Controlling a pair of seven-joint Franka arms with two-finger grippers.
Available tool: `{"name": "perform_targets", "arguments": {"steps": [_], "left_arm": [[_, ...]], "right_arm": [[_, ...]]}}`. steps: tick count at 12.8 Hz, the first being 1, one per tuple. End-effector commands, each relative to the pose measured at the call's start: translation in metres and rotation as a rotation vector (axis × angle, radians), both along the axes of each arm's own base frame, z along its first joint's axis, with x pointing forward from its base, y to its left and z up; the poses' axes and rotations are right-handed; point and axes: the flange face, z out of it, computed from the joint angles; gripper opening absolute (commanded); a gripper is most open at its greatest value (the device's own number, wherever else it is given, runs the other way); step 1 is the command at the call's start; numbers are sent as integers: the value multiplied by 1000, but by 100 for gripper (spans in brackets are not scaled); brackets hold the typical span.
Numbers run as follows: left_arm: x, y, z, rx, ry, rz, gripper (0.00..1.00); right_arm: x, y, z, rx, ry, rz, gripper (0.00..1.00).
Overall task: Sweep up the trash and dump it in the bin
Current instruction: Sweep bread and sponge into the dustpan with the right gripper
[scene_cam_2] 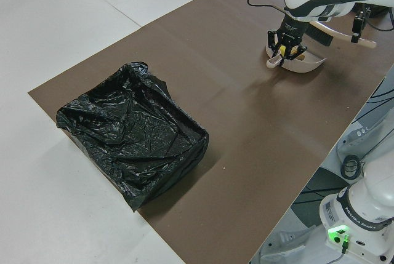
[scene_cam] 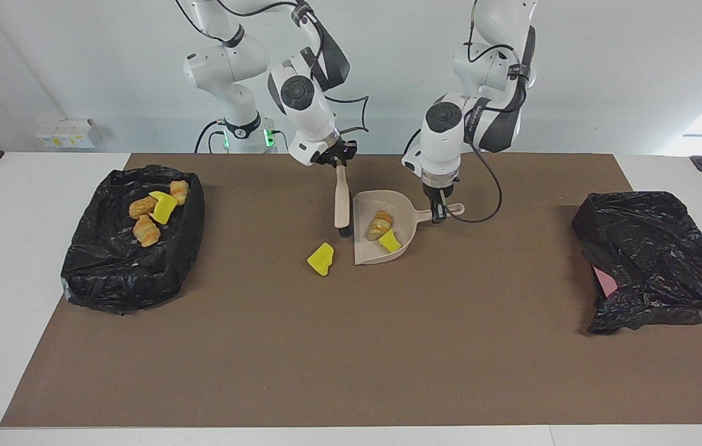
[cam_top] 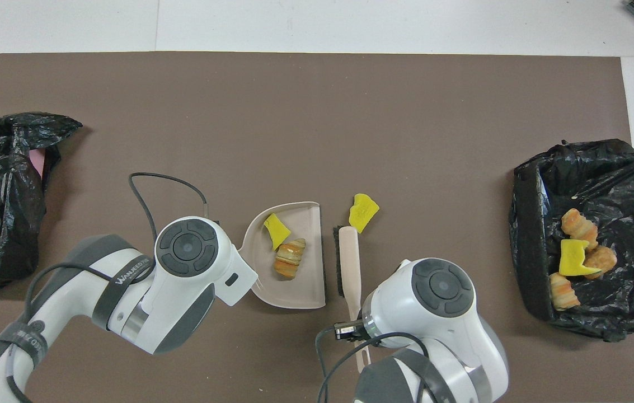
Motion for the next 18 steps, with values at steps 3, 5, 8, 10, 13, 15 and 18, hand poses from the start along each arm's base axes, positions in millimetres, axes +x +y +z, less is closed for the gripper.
{"name": "perform_targets", "arguments": {"steps": [3, 5, 8, 10, 13, 15, 18], "left_arm": [[-1, -3, 10, 37, 3, 236, 0], [-7, -6, 10, 61, 10, 247, 0], [-15, -15, 13, 80, -5, 221, 0], [-16, -15, 11, 75, -11, 217, 0], [-14, -13, 6, 42, -33, 181, 0], [-10, -8, 4, 21, -41, 122, 0], [7, 11, 2, 2, -50, 109, 0]], "right_arm": [[91, -55, 24, -144, -78, 266, 0], [128, -64, 16, -265, -81, 340, 0], [137, -54, -29, -354, -81, 459, 0], [106, -13, -47, -300, -48, 501, 0], [79, 1, -52, -90, 71, 451, 0], [65, 18, -51, 61, 128, 374, 0], [56, 35, -35, 71, 119, 306, 0]]}}
